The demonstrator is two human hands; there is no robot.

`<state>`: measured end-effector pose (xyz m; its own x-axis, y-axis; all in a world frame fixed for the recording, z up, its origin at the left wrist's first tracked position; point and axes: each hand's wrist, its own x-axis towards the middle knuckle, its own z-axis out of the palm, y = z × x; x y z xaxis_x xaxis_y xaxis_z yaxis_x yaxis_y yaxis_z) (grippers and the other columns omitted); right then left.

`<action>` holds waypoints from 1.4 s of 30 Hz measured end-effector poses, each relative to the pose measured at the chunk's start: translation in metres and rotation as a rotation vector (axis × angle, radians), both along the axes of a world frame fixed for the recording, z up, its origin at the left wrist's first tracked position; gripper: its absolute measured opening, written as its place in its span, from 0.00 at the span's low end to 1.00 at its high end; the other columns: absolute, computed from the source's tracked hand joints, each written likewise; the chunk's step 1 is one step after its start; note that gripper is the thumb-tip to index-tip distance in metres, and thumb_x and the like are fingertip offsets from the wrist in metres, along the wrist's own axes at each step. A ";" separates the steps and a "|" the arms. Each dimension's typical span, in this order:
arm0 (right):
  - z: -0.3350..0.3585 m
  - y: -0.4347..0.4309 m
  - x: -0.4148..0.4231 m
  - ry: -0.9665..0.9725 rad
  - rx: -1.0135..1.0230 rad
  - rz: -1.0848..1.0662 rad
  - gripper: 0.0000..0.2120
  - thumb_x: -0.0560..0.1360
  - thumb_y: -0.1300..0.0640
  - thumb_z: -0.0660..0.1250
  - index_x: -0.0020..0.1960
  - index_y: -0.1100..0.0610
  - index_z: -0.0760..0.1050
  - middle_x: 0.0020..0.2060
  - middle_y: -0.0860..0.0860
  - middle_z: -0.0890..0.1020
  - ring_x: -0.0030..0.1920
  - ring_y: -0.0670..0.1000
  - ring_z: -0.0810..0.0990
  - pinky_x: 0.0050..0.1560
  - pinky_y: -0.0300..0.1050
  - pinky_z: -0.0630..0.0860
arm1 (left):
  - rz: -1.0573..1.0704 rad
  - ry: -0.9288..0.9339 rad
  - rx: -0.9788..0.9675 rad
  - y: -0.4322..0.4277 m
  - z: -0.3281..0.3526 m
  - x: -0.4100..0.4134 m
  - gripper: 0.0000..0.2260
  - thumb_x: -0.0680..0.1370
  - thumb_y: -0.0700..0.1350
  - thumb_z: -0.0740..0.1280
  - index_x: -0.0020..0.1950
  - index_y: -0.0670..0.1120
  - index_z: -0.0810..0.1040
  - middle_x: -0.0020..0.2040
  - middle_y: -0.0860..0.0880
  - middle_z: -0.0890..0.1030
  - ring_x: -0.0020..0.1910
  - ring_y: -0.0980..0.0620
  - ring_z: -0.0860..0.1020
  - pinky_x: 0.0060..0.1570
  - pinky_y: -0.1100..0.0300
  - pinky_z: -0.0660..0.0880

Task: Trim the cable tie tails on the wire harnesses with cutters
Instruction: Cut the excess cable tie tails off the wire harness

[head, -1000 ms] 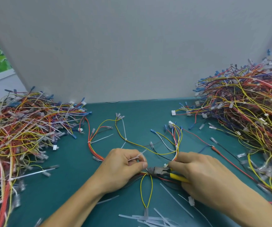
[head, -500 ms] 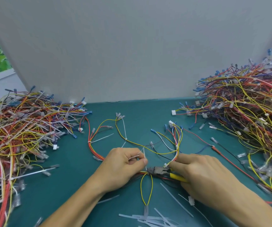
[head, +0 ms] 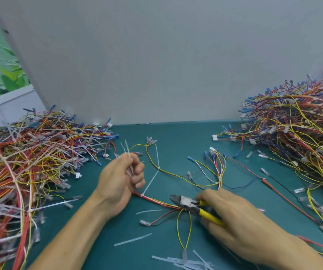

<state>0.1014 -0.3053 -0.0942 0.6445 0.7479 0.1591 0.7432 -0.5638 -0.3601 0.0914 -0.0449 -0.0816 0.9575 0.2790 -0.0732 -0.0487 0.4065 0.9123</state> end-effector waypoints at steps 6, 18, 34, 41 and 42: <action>0.013 -0.021 0.015 -0.008 -0.047 -0.065 0.10 0.76 0.41 0.62 0.52 0.44 0.66 0.42 0.39 0.73 0.44 0.42 0.71 0.48 0.39 0.70 | 0.006 -0.032 0.310 0.005 -0.004 -0.003 0.03 0.70 0.36 0.61 0.41 0.41 0.74 0.25 0.52 0.62 0.23 0.55 0.58 0.24 0.64 0.58; 0.038 -0.027 0.017 -0.026 -0.202 -0.151 0.10 0.74 0.42 0.64 0.53 0.44 0.75 0.47 0.39 0.72 0.44 0.43 0.72 0.48 0.43 0.73 | -0.476 -0.160 1.622 -0.008 -0.011 -0.015 0.18 0.70 0.58 0.70 0.59 0.54 0.80 0.50 0.58 0.81 0.48 0.63 0.75 0.51 0.70 0.70; 0.033 0.021 0.021 0.143 -0.144 -0.188 0.11 0.72 0.44 0.67 0.50 0.47 0.72 0.44 0.46 0.79 0.45 0.48 0.74 0.48 0.46 0.75 | -0.413 -0.263 1.590 -0.011 -0.011 -0.015 0.05 0.74 0.44 0.69 0.46 0.47 0.83 0.39 0.52 0.81 0.38 0.57 0.76 0.41 0.65 0.71; 0.010 0.031 0.021 0.261 0.006 -0.203 0.07 0.69 0.53 0.68 0.44 0.47 0.71 0.38 0.45 0.78 0.42 0.43 0.74 0.39 0.38 0.72 | -0.399 -0.229 1.520 -0.013 -0.012 -0.014 0.03 0.75 0.43 0.69 0.45 0.48 0.82 0.37 0.51 0.79 0.31 0.62 0.70 0.35 0.68 0.66; 0.008 0.031 0.021 0.260 0.018 -0.209 0.08 0.68 0.54 0.68 0.44 0.47 0.71 0.38 0.45 0.78 0.42 0.44 0.74 0.39 0.39 0.72 | -0.413 -0.227 1.509 -0.013 -0.012 -0.013 0.03 0.75 0.43 0.69 0.46 0.49 0.82 0.37 0.52 0.79 0.31 0.62 0.70 0.35 0.68 0.67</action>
<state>0.1228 -0.2742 -0.0863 0.8041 0.5942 -0.0194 0.4942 -0.6861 -0.5339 0.0781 -0.0575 -0.0935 0.9348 -0.3127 0.1688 -0.3552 -0.8123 0.4626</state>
